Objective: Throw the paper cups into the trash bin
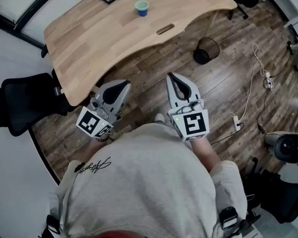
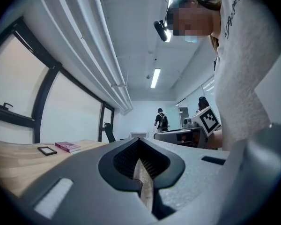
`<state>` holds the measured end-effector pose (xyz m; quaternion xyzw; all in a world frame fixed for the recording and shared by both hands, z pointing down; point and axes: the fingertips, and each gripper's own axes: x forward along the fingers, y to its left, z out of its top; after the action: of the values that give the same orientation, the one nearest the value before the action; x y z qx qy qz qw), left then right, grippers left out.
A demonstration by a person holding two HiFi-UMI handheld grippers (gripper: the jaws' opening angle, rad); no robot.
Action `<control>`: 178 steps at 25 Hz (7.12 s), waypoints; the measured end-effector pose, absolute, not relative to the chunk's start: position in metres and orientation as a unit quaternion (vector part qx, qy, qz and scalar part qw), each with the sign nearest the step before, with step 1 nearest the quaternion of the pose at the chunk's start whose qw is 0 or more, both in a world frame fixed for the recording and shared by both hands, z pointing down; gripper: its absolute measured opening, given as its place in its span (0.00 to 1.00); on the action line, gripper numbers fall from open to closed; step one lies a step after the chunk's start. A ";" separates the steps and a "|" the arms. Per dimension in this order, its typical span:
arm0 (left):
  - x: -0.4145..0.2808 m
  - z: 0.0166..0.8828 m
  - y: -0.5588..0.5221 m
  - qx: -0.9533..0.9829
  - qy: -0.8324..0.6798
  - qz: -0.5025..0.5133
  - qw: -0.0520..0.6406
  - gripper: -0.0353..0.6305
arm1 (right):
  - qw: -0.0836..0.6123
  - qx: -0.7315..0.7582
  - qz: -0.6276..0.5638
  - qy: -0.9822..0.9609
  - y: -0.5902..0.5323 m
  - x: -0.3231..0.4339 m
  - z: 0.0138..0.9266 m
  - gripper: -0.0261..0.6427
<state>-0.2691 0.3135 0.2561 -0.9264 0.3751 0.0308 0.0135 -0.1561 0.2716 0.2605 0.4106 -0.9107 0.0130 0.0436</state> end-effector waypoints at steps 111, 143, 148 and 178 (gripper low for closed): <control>-0.395 0.255 -0.061 -0.894 0.446 0.040 -0.005 0.06 | 0.108 0.299 0.006 -0.948 -0.102 -0.288 0.289 0.06; -0.416 0.288 -0.050 -0.856 0.515 0.024 -0.049 0.06 | 0.249 0.265 0.062 -0.930 -0.150 -0.312 0.467 0.46; -0.422 0.289 -0.047 -0.850 0.523 0.022 -0.051 0.06 | 0.265 0.262 0.070 -0.925 -0.156 -0.317 0.480 0.46; -0.447 0.288 -0.032 -0.832 0.552 0.018 -0.046 0.06 | 0.283 0.263 0.058 -0.920 -0.173 -0.337 0.510 0.46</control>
<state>-0.4473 -0.0319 0.2878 -0.8320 0.5525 0.0179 -0.0465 -0.3372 -0.1731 0.5101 0.2633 -0.9205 0.0577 0.2830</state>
